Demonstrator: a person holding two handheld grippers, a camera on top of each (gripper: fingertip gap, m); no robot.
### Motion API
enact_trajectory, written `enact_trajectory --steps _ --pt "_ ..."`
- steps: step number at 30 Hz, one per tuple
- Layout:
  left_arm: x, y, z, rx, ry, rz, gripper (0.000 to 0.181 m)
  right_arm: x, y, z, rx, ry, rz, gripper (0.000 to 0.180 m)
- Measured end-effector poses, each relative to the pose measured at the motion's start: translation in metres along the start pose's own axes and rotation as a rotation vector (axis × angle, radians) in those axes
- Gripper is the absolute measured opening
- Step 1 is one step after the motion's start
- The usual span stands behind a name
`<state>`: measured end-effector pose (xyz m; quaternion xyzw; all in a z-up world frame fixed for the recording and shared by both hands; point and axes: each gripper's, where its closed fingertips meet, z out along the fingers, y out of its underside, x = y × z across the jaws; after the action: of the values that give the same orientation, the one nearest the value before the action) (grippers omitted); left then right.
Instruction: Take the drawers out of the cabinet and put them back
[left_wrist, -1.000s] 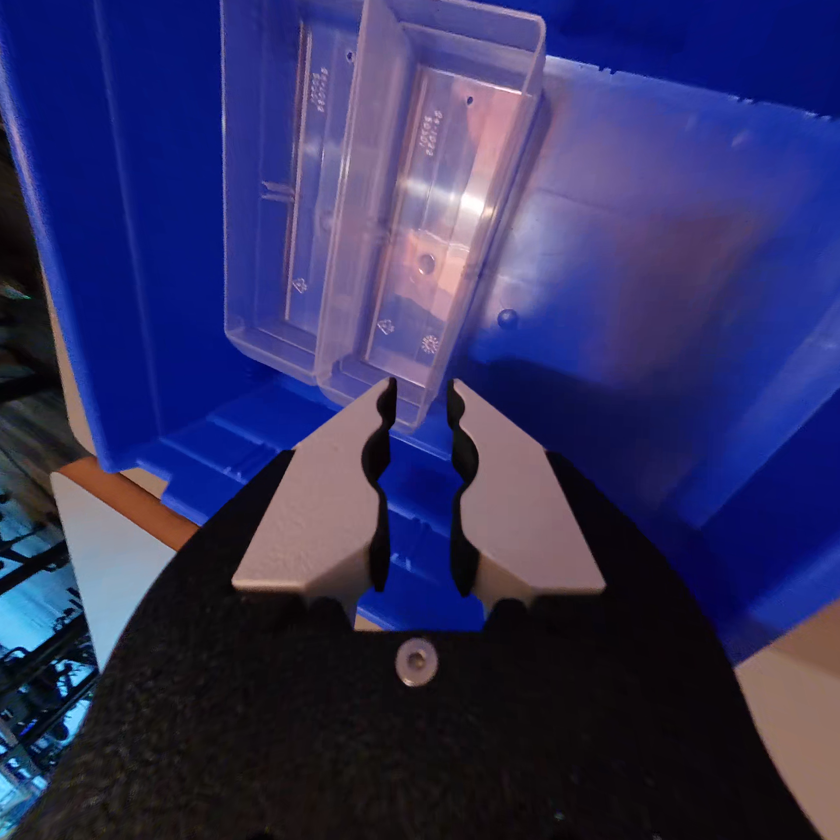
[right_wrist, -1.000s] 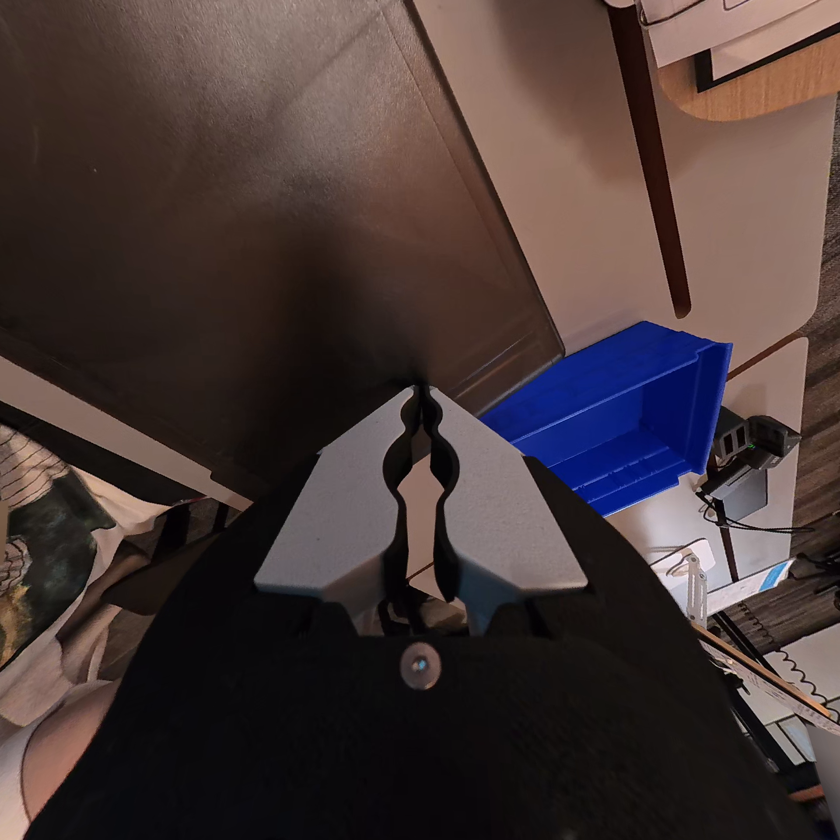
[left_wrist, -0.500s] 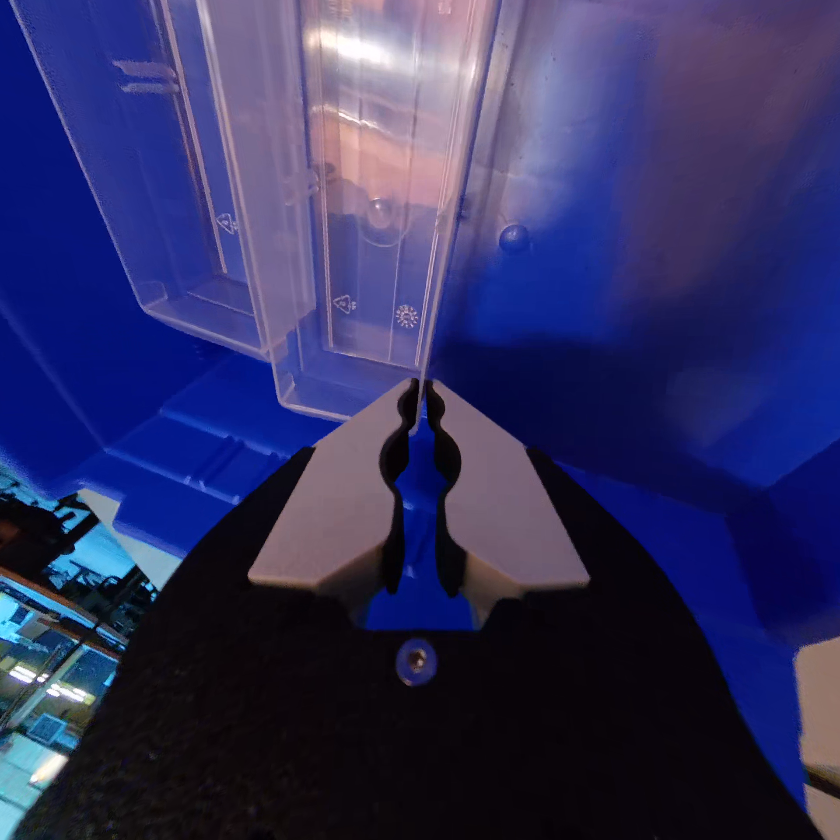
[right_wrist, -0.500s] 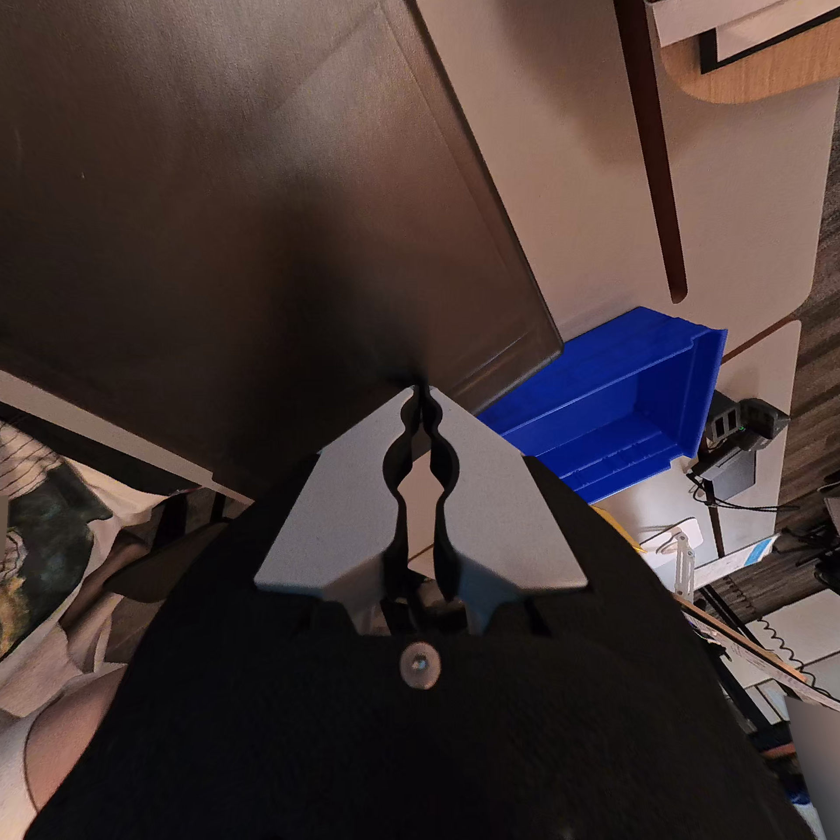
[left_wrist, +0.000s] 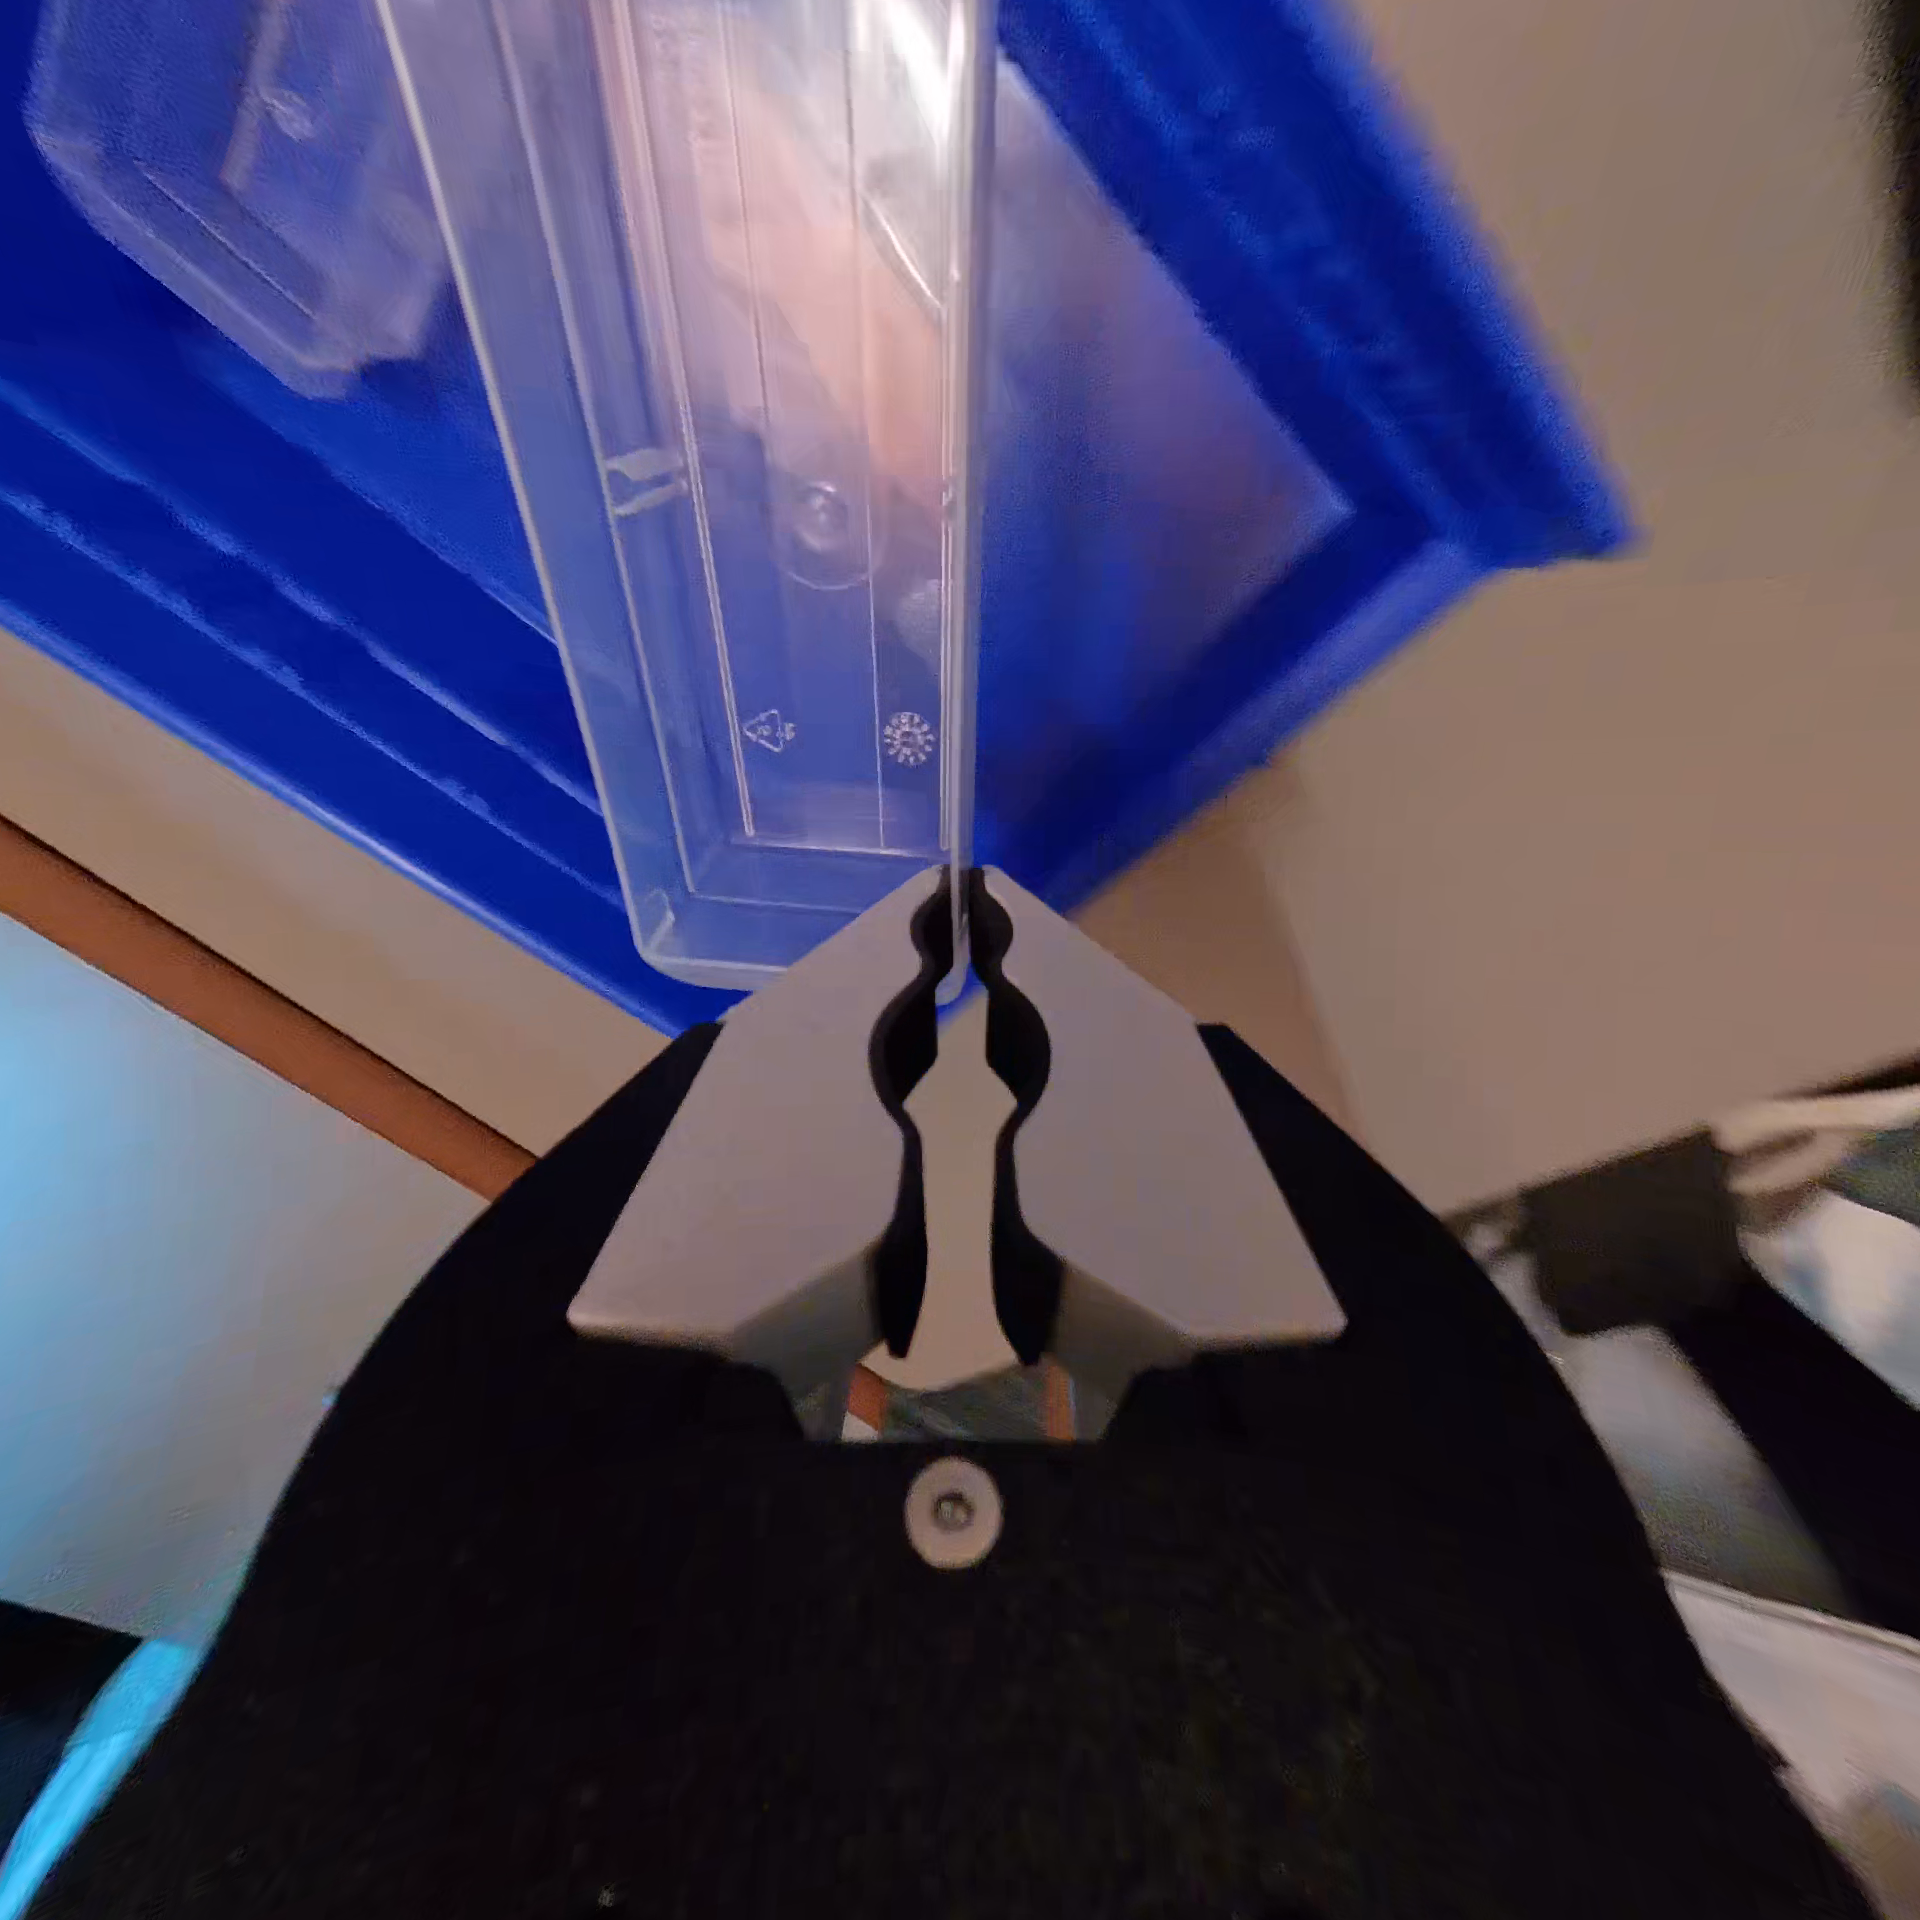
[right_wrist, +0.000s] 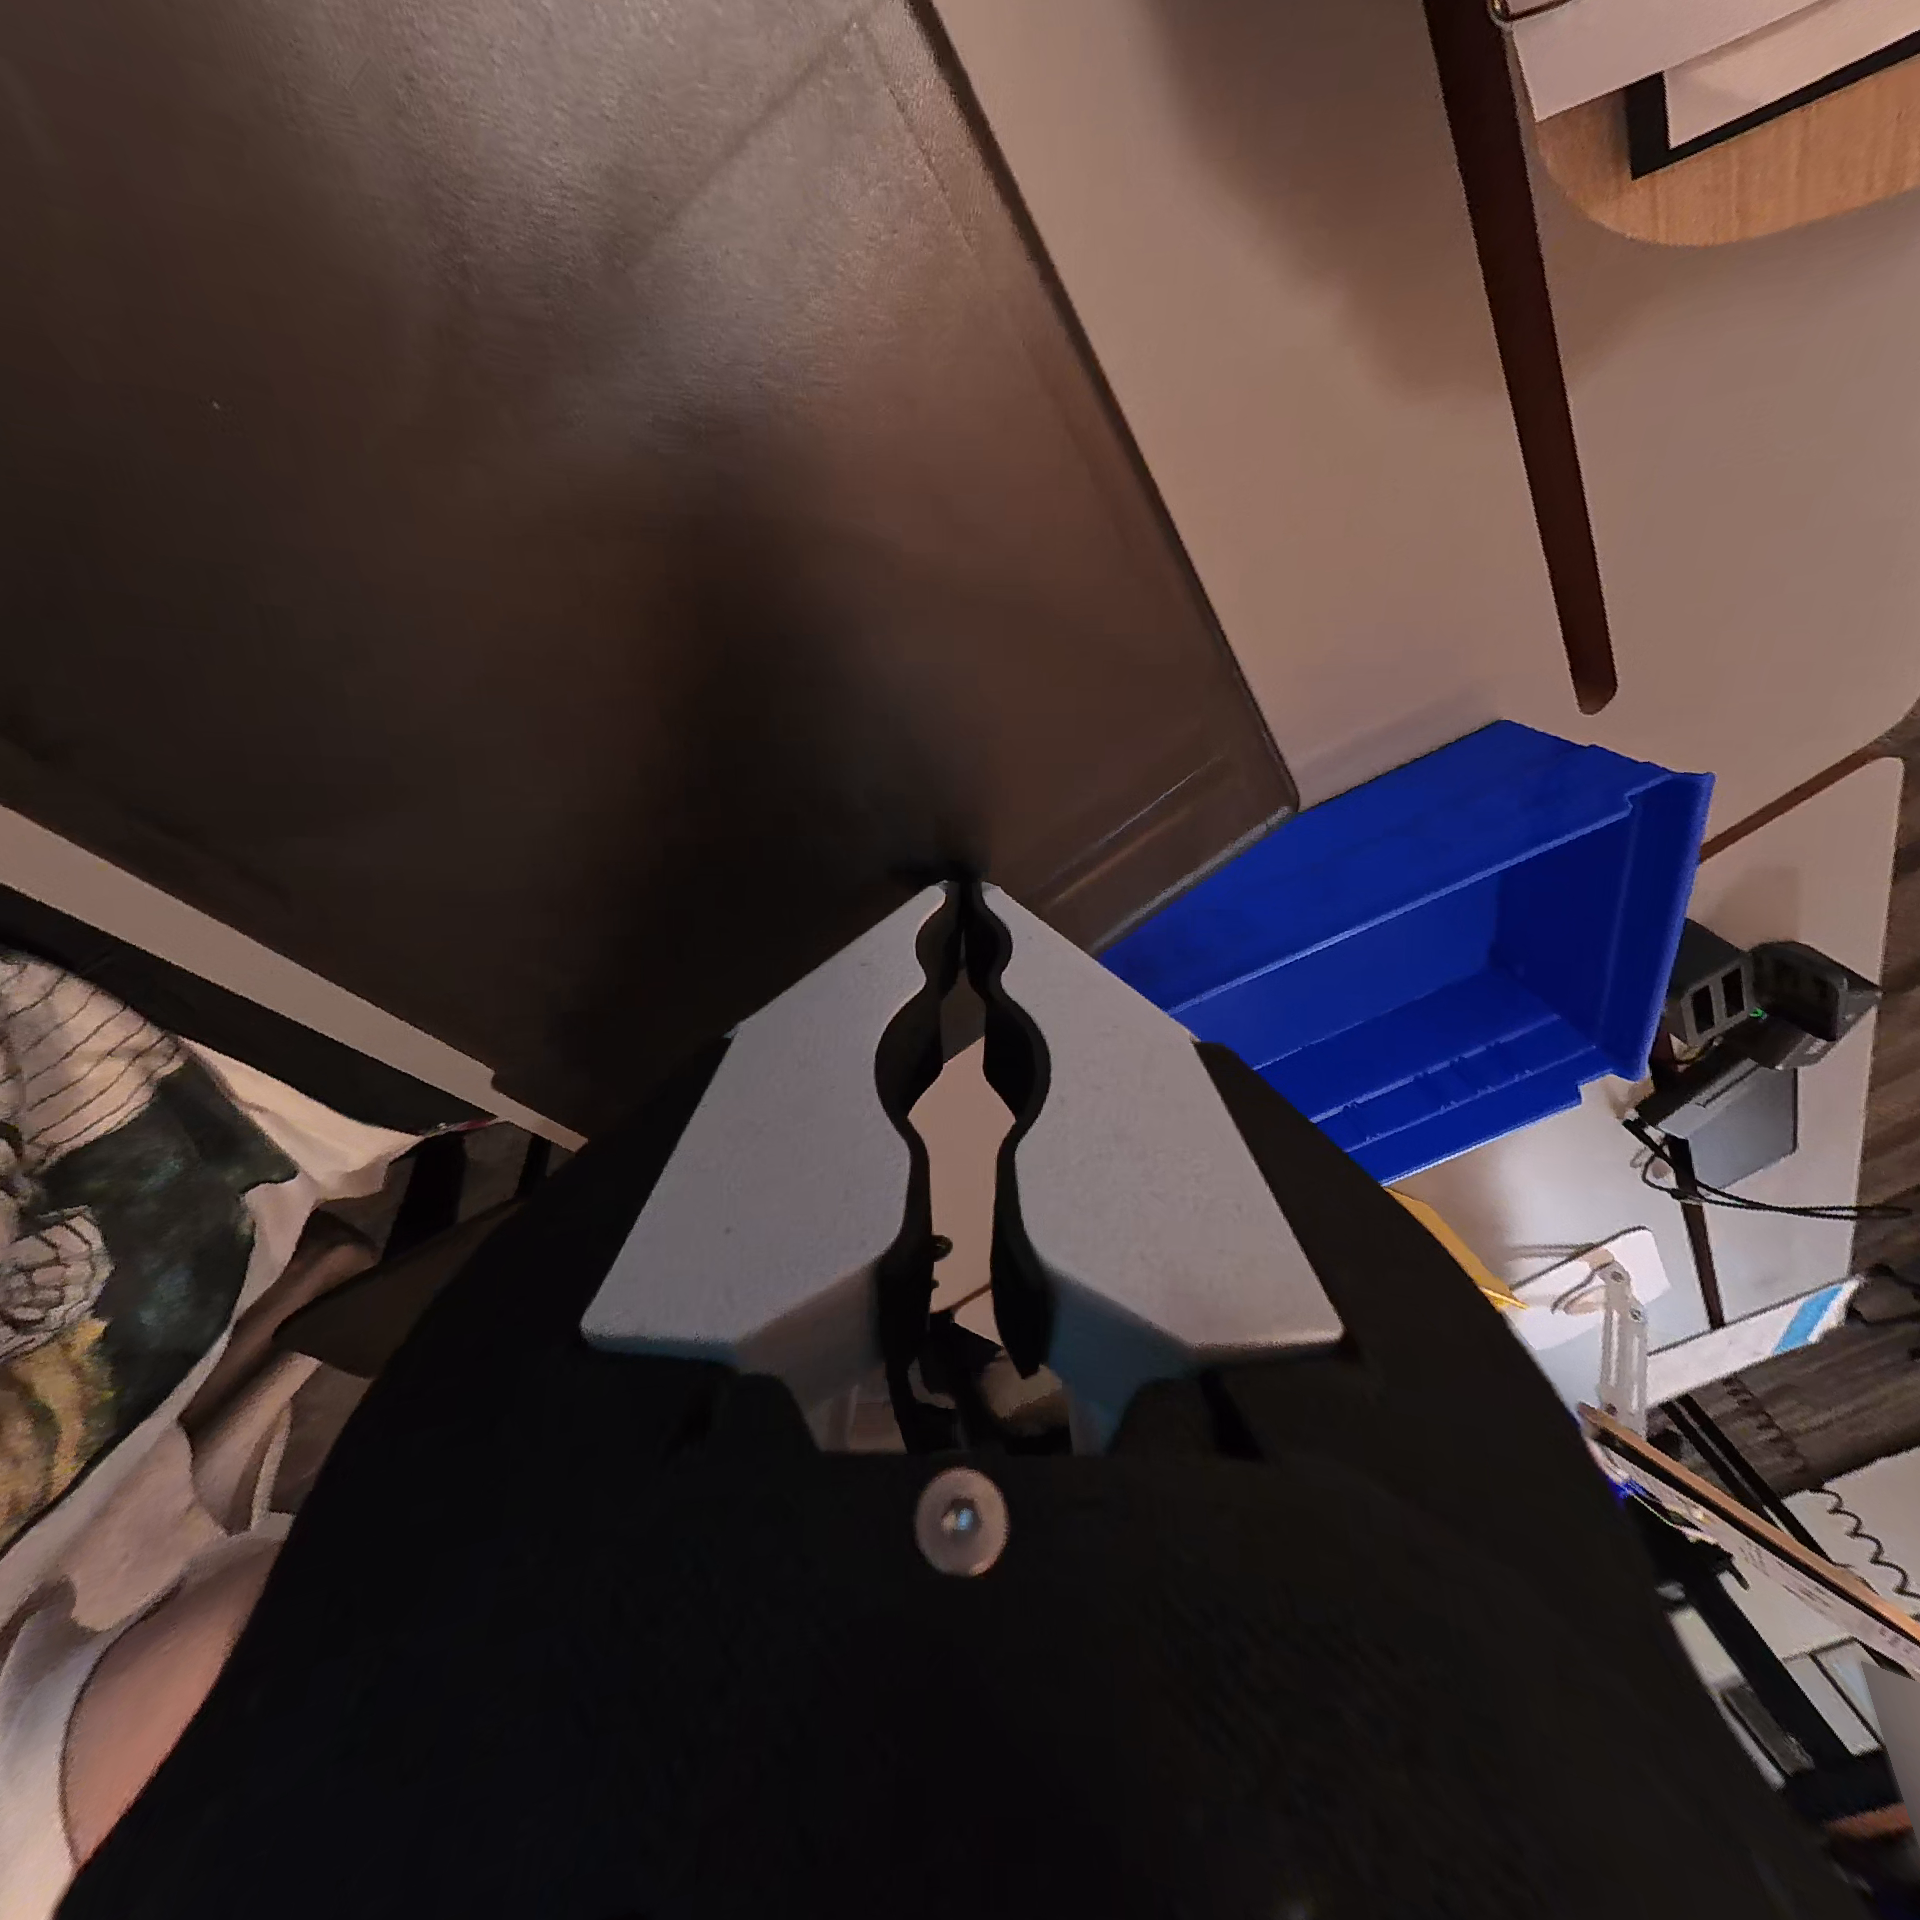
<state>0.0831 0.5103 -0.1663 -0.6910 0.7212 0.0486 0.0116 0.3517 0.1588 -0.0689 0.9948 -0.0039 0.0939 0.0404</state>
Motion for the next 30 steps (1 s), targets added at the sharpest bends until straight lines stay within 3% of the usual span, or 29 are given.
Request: enact_trajectory --steps 1,9,20,26,30 --pt "0.016 0.006 -0.012 -0.004 0.029 -0.017 0.0 0.0 0.0 0.0 0.005 -0.011 0.003 0.0" --pt "0.133 0.061 -0.066 -0.117 0.088 0.037 0.0 0.0 0.0 0.0 0.012 -0.019 0.005 0.0" --pt "0.275 0.097 -0.059 -0.129 0.318 -0.015 0.0 0.0 0.0 0.0 0.014 0.015 -0.018 0.0" --pt "0.351 0.076 -0.046 -0.062 0.372 -0.085 0.0 0.0 0.0 0.0 -0.032 0.059 -0.07 0.0" --pt "0.393 0.04 -0.039 -0.02 0.357 -0.08 0.0 0.0 0.0 0.0 -0.04 0.064 -0.112 0.0"
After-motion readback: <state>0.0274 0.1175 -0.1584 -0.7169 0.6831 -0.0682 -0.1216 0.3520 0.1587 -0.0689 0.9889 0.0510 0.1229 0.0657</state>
